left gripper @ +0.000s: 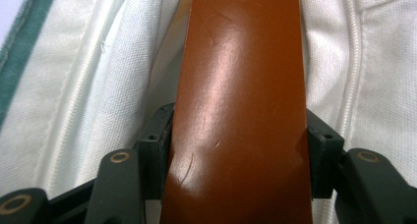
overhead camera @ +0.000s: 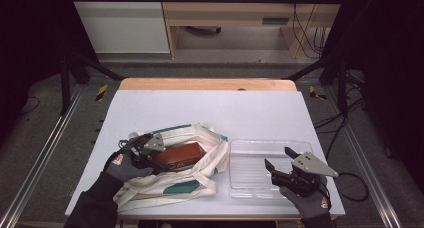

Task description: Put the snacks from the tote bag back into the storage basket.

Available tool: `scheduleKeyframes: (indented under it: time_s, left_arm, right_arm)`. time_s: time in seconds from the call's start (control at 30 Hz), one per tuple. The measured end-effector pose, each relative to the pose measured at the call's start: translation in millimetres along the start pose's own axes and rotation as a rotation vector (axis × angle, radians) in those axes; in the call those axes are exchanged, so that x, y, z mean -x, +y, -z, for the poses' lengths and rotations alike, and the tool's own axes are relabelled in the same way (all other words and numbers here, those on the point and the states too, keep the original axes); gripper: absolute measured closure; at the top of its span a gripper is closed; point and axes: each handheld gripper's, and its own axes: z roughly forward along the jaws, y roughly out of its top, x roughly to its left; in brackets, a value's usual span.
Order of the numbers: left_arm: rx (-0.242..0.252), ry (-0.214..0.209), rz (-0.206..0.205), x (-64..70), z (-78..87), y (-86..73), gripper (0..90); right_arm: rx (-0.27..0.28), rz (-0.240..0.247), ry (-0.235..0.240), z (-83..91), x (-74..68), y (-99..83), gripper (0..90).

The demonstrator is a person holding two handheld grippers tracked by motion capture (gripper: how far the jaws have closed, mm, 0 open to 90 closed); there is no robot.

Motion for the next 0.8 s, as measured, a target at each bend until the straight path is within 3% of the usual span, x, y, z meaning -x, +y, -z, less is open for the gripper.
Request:
scheduleKeyframes:
  time_s: [0.1,0.27,0.6,0.8]
  left_arm:
    - [0.015,-0.004,0.013,-1.9,2.3,-3.6,42.1]
    - [0.093,-0.014,0.049,-5.5,12.9,-10.9,42.3]
    - [0.157,0.008,0.037,2.6,35.6,1.1,42.5]
    - [0.196,-0.004,0.048,10.1,42.1,11.1,42.4]
  right_arm:
    - [0.003,-0.002,0.001,0.5,-0.3,0.2,25.5]
    - [0.002,0.003,0.003,0.5,-1.1,0.2,25.6]
    - [0.005,-0.001,0.001,1.2,-0.7,0.8,25.4]
    - [0.009,-0.007,-0.004,3.0,0.9,1.8,24.4]
